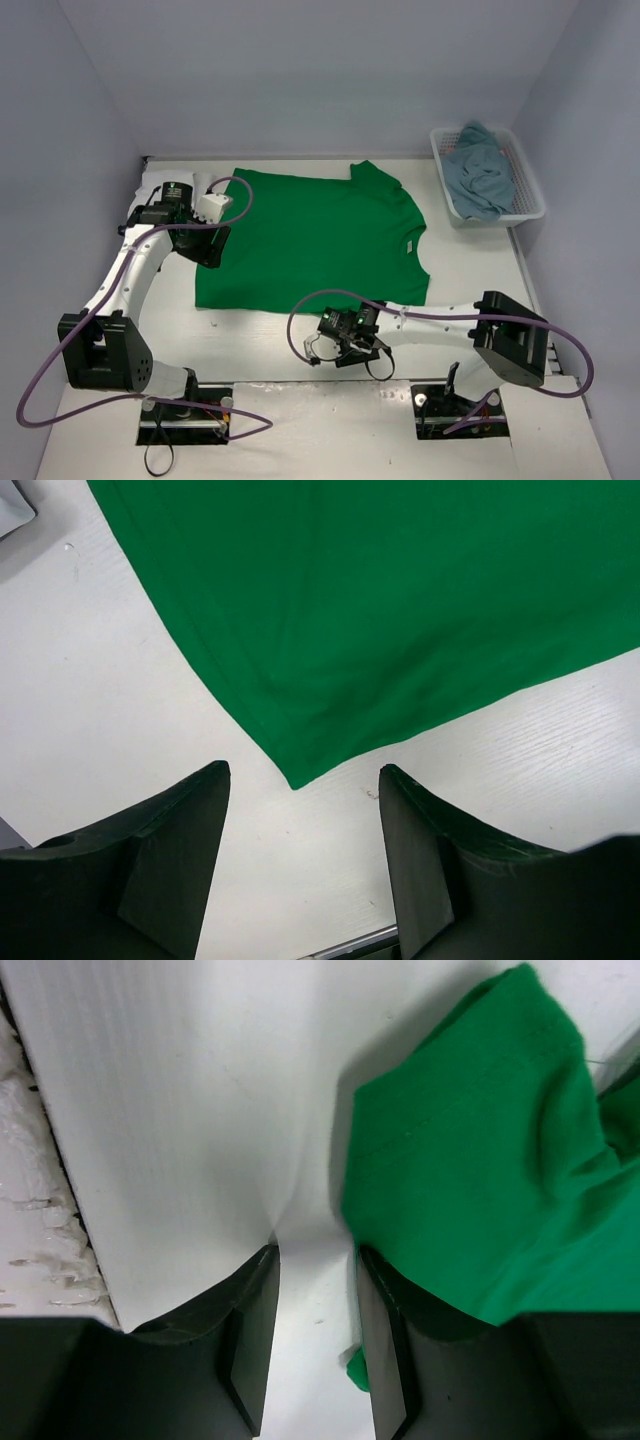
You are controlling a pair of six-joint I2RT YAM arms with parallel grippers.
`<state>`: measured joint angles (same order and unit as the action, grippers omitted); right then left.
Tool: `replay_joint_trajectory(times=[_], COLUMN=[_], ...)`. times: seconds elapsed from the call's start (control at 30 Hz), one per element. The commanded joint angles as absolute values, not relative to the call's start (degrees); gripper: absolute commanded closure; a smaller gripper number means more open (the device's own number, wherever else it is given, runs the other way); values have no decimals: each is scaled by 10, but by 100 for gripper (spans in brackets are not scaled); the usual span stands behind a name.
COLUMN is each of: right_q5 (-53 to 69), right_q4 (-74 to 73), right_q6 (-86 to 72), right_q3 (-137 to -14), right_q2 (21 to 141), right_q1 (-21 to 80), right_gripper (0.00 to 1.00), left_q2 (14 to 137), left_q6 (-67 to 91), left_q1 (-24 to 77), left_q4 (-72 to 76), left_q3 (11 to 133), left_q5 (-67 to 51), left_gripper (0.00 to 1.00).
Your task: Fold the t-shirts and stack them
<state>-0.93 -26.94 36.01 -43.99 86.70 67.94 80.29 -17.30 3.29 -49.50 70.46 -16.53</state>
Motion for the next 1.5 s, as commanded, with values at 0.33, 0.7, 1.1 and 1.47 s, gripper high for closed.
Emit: replay_joint_trajectory(times=[0.33,0.7,1.1,1.47], right_q5=[-5,32,14,36], right_q4=[-262,-261,-272,-271], right_q6=[379,390,397,437], right_q3=[-457,-466,-447,-487], right_q2=[883,920,814,739], right_q1=[608,589,597,560], right_gripper=[71,92,100,100], left_q2=[797,797,796,796], left_q6=[-167,-167,-170,-167], left_q1=[29,29,29,27], left_q4=[-479,-483,-482,-482], left_q3=[710,701,693,692], left_q5=[-184,-192,-192,-192], left_gripper=[44,44,44,44])
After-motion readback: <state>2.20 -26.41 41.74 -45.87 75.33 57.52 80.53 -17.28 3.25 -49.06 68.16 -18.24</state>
